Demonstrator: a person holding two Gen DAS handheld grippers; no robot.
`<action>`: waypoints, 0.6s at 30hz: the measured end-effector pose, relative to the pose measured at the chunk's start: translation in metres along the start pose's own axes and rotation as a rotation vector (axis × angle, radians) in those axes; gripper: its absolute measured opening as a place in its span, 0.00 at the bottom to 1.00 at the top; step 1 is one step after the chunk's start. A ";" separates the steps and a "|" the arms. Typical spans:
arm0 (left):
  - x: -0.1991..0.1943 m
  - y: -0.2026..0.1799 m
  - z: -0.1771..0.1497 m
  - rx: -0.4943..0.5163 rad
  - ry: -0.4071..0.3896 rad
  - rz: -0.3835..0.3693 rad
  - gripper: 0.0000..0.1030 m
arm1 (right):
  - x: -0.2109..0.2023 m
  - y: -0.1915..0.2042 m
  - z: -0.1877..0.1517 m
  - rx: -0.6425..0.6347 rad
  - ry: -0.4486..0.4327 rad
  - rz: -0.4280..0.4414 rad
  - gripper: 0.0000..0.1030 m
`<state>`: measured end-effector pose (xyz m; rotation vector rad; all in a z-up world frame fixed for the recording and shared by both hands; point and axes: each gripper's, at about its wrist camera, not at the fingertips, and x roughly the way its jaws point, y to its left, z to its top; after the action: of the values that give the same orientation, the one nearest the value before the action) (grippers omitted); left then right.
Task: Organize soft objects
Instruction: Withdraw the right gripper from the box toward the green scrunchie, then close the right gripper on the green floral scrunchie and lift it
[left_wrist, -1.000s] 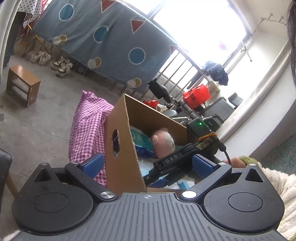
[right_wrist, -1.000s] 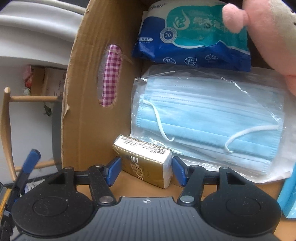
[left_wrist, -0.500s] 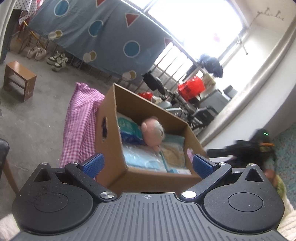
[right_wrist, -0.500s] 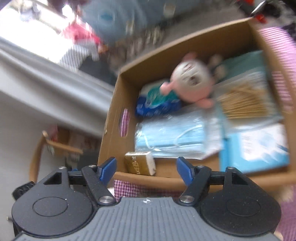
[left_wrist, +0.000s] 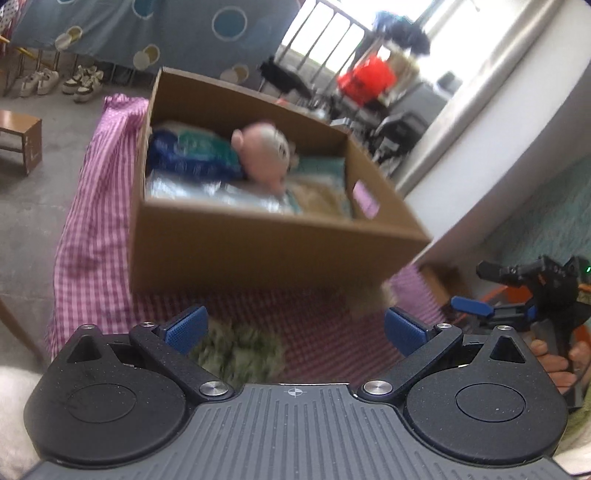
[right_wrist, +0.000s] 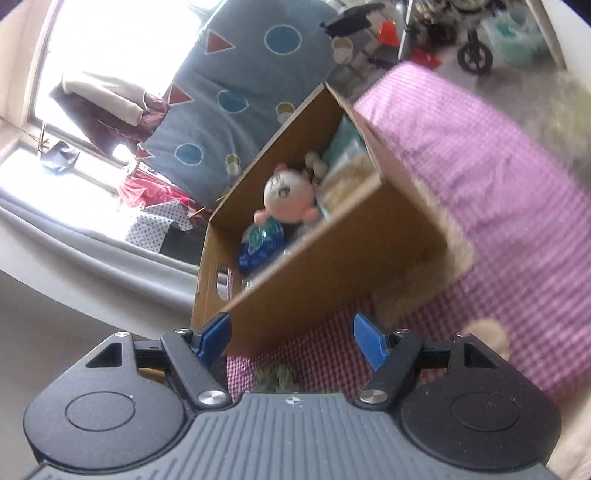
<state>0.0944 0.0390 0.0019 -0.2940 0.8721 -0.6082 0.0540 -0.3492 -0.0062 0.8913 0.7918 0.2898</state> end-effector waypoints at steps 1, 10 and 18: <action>0.003 -0.002 -0.004 0.017 0.016 0.032 0.99 | 0.008 -0.003 -0.005 0.007 0.019 0.000 0.74; 0.031 -0.010 -0.031 0.142 0.102 0.200 0.98 | 0.111 0.041 -0.046 -0.249 0.199 -0.021 0.68; 0.055 -0.007 -0.034 0.182 0.126 0.255 0.89 | 0.176 0.079 -0.075 -0.511 0.258 -0.134 0.53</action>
<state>0.0914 0.0000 -0.0501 0.0211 0.9503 -0.4678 0.1277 -0.1635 -0.0589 0.3216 0.9541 0.4696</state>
